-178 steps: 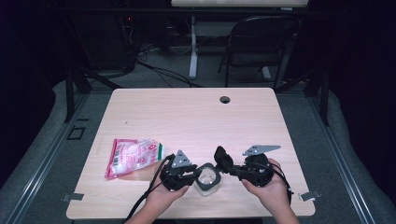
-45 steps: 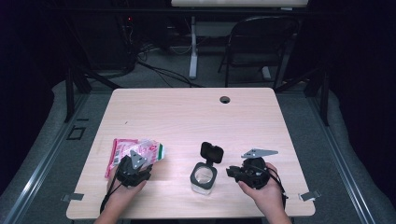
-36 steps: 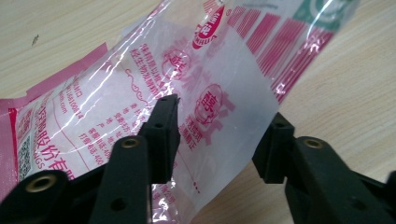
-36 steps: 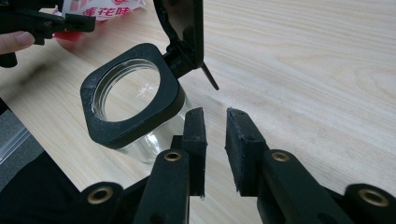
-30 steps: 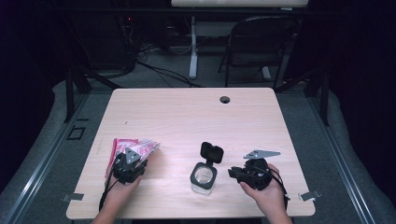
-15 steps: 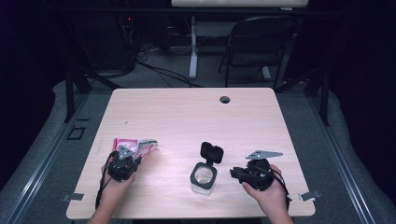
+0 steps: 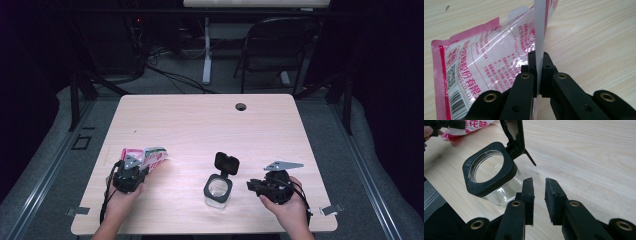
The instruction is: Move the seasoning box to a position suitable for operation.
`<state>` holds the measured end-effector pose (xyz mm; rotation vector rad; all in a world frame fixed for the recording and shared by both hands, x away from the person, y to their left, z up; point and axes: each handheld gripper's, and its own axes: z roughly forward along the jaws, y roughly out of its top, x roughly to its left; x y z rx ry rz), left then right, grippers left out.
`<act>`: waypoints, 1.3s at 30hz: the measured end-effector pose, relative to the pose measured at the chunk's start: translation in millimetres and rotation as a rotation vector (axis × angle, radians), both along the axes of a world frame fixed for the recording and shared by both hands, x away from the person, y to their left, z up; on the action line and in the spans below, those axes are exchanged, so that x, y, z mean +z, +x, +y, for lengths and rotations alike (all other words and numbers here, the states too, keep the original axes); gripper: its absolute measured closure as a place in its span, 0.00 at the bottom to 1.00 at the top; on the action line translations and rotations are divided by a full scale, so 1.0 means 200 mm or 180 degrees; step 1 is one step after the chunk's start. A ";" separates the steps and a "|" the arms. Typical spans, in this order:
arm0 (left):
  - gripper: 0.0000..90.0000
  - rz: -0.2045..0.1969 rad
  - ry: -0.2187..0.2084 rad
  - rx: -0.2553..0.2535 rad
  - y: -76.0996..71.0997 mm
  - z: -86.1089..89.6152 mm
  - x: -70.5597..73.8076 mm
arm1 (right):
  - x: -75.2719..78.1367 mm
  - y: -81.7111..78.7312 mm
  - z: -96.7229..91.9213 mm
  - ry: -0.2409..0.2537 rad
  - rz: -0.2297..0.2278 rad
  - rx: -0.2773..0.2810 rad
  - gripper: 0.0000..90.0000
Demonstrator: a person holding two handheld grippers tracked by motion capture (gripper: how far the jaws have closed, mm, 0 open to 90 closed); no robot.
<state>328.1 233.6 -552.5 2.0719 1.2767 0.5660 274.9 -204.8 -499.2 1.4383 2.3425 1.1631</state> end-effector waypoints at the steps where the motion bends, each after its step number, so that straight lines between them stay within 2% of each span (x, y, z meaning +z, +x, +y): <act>1: 1.00 0.0010 -0.0005 -0.0004 0.00 0.00 0.00 | 0.00 0.00 0.00 0.0000 0.0000 0.0000 0.87; 8: 1.00 0.0024 0.0009 -0.0018 0.00 0.02 0.05 | 0.01 0.00 -0.02 0.0031 -0.0004 -0.0030 0.86; 18: 1.00 0.0123 -0.0104 -0.0079 0.02 0.09 0.10 | 0.01 0.01 -0.03 0.0032 -0.0011 -0.0041 0.86; 21: 1.00 0.0132 -0.0085 -0.0077 0.02 0.10 0.12 | 0.01 0.01 -0.03 0.0045 -0.0013 -0.0045 0.86; 26: 1.00 0.0093 -0.0048 -0.0084 0.03 0.11 0.18 | 0.00 0.01 -0.02 0.0055 -0.0016 -0.0051 0.86; 34: 1.00 -0.0074 0.0035 -0.0063 0.02 0.15 0.30 | 0.01 0.01 -0.03 0.0057 -0.0018 -0.0056 0.86; 39: 1.00 -0.0170 0.0034 -0.0044 0.01 0.16 0.35 | 0.01 0.01 -0.03 0.0056 -0.0013 -0.0044 0.86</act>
